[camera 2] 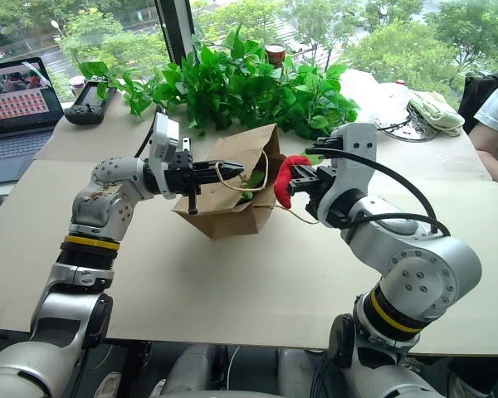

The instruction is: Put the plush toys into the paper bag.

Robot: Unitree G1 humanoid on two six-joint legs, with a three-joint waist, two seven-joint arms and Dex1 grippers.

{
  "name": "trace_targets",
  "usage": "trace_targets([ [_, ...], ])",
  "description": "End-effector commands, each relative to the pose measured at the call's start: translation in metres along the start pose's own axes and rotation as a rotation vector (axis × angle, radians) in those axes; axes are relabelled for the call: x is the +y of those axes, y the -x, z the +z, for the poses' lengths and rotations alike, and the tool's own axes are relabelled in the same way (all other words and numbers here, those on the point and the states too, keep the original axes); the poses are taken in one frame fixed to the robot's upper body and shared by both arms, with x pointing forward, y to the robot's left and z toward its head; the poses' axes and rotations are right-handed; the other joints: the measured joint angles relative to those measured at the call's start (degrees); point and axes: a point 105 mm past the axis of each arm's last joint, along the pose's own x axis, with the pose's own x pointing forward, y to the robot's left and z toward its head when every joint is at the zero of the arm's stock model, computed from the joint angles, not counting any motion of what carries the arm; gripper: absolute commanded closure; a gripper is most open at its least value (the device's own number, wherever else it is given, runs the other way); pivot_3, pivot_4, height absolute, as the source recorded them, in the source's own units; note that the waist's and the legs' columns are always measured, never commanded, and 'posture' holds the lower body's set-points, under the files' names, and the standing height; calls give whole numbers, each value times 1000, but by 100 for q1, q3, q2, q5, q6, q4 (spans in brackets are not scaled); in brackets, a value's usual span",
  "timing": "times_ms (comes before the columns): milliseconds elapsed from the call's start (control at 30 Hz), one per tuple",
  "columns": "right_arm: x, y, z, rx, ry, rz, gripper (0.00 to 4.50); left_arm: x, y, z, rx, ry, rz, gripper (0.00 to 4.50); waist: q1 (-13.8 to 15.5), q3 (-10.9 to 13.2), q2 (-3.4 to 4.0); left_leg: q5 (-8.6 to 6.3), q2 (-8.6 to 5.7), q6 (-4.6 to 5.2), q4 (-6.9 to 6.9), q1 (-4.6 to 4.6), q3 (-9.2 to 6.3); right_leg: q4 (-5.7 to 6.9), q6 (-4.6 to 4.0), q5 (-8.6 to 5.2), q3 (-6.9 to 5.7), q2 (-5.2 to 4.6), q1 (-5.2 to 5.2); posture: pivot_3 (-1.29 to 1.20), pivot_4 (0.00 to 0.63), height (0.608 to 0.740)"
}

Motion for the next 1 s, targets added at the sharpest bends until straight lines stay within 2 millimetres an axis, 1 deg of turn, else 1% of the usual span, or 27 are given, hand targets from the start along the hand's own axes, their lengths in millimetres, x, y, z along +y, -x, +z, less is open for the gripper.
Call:
trace_targets([
  [33, 12, -6, 11, -50, 23, 33, 4421, 0, 0, 13, -21, -57, -1, 4500, 5, 0, 0, 0, 0, 0, 0, -1, 0, 1, 0, 0, 1, 0, -2, 0, 150, 740],
  [167, 23, -18, 8, -28, 50, 65, 4421, 0, -1, 13, -22, -57, -1, 4500, 15, 0, 1, 0, -2, 0, 1, -1, 1, 0, 0, 0, 0, -2, -1, 0, 150, 740],
  [300, 48, -27, 26, -85, 68, 152, 4421, 0, -1, 12, -22, -55, -3, 4500, 10, 1, 1, 0, -2, 0, 1, -2, 1, 0, 0, 0, 0, -2, -2, 0, 150, 740],
  [367, 60, -29, 28, -86, 86, 195, 4421, -1, -2, 11, -21, -53, -5, 4500, 1, 1, 1, 0, 0, 0, 0, -1, 1, 2, 0, 0, 0, 0, -3, 0, 150, 740],
  [400, 62, -30, 27, -81, 97, 194, 4421, -1, -2, 11, -22, -53, -5, 4500, 4, 1, 1, 0, 1, 0, 0, -1, 1, 2, 0, 0, 0, 1, -4, 0, 150, 740],
  [533, 54, -33, 22, -59, 113, 156, 4421, -1, -2, 11, -23, -54, -3, 4500, 36, 1, 1, 0, -1, 0, -1, -6, 0, 1, 0, 0, -4, -3, -3, 0, 150, 740],
  [667, 46, -32, 26, -78, 100, 125, 4421, -1, -1, 11, -22, -54, -2, 4500, 37, 1, 1, 0, -2, 0, 0, -9, 1, 1, 0, 0, -4, -6, -3, 0, 150, 740],
  [800, 48, -32, 26, -72, 109, 132, 4421, -1, -2, 12, -24, -55, -4, 4500, 33, 1, 1, 0, -1, 0, 0, -9, 0, 1, 0, 0, -4, -3, -5, 0, 150, 740],
  [900, 54, -37, 23, -59, 110, 146, 4421, -1, -3, 12, -25, -57, -6, 4500, 23, 1, 1, 0, -1, 0, 0, -8, 1, 0, 0, 0, -4, -3, -5, 0, 150, 740],
  [967, 54, -40, 21, -46, 109, 136, 4421, -1, -4, 12, -27, -58, -8, 4500, 18, 1, 1, 0, -1, 0, 0, -8, 1, 1, 0, 0, -4, -2, -6, 0, 150, 740],
  [1000, 53, -41, 20, -40, 112, 128, 4162, -1, -4, 12, -27, -58, -7, 4500, 18, 1, 1, 0, -1, 0, 0, -8, 1, 1, 0, 0, -3, -2, -7, 0, 150, 740],
])
